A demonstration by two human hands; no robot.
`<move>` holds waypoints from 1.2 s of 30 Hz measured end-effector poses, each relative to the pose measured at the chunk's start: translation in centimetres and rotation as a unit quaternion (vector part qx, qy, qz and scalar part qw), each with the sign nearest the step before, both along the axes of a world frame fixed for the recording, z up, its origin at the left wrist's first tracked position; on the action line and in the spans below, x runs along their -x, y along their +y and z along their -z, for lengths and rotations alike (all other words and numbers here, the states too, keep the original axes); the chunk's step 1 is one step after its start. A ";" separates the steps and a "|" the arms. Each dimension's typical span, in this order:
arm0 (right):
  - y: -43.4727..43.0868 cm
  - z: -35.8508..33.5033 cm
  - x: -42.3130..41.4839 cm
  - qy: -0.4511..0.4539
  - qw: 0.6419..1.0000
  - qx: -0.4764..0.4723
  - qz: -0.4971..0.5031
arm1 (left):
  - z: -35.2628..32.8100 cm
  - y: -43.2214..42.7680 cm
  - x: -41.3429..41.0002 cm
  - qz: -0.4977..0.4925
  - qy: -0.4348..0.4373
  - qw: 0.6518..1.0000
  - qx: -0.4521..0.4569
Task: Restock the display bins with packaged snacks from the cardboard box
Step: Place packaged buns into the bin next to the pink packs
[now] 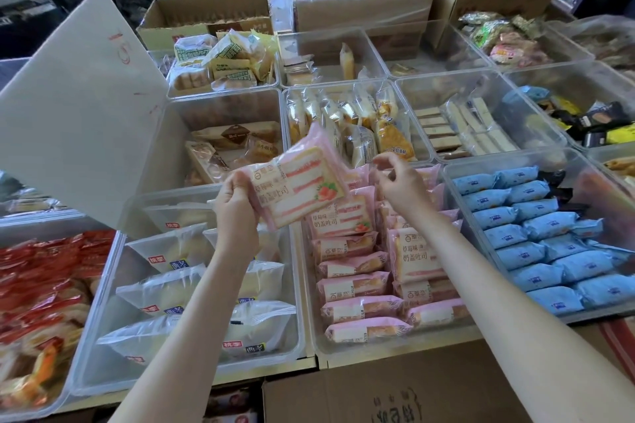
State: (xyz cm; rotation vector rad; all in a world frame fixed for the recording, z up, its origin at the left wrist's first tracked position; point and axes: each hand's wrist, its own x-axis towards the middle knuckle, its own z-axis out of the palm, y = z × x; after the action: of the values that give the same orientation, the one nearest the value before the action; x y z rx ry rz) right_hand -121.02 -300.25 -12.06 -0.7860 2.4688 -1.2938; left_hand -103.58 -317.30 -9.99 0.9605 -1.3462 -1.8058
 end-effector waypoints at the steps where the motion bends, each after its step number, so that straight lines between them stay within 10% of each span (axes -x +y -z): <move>1: 0.3 -1.0 -0.3 -0.025 0.999 0.035 -0.009 | -0.1 0.4 0.1 0.024 -0.007 1.000 0.006; 5: 2.3 -3.2 -1.1 -0.137 0.983 0.091 -0.076 | -0.4 2.8 1.0 0.127 -0.030 0.991 -0.018; 9: 3.8 -1.9 -0.4 -0.063 0.997 -0.027 -0.032 | 0.4 4.3 1.0 0.175 -0.062 0.982 -0.018; 18: 0.0 1.8 0.2 0.060 0.971 -0.223 -0.060 | 0.4 0.2 -0.3 -0.026 0.027 0.996 -0.085; 30: 2.0 2.0 0.7 -0.127 0.988 0.089 0.027 | 0.8 -2.5 -1.3 -0.097 0.109 0.980 -0.136; 36: 0.9 2.5 0.3 -0.195 0.979 0.061 -0.008 | 0.9 -1.9 -0.2 -0.071 0.136 0.977 -0.150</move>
State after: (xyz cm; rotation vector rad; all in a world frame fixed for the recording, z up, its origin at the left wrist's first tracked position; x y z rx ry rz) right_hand -121.27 -299.36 -14.59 -0.5159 2.0871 -1.4454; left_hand -103.41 -319.15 -10.94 0.8964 -0.8333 -1.9795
